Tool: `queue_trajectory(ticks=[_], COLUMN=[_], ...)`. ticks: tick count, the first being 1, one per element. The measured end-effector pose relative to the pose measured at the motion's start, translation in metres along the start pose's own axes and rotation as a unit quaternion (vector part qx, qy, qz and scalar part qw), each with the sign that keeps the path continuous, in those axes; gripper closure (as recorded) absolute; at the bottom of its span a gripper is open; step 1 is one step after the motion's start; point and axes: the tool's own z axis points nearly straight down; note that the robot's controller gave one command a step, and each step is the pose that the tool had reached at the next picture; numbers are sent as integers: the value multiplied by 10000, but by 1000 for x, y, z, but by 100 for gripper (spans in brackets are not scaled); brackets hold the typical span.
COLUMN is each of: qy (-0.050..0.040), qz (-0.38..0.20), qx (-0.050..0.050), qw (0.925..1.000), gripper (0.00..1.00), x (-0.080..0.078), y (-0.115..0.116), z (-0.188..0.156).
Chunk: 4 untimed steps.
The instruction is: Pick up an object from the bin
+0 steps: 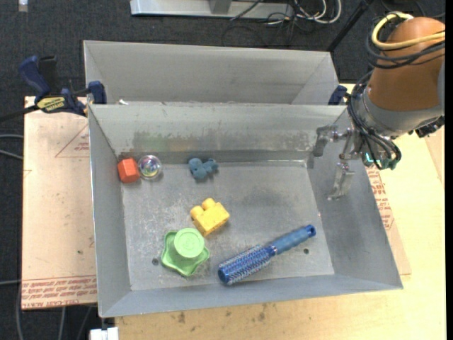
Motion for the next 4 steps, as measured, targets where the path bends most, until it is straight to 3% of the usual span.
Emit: queue_trajectory(ticks=[1, 2, 3, 4], qy=[19, -7, -26, -78], qz=[-1016, -416, -424, -389], qx=[-10, -5, 5, 18], qw=[9948, 9991, 9991, 9992], gripper=[0, 0, 100, 100], x=[86, 64, 63, 66], y=[26, 21, 21, 16], z=[85, 163, 159, 12])
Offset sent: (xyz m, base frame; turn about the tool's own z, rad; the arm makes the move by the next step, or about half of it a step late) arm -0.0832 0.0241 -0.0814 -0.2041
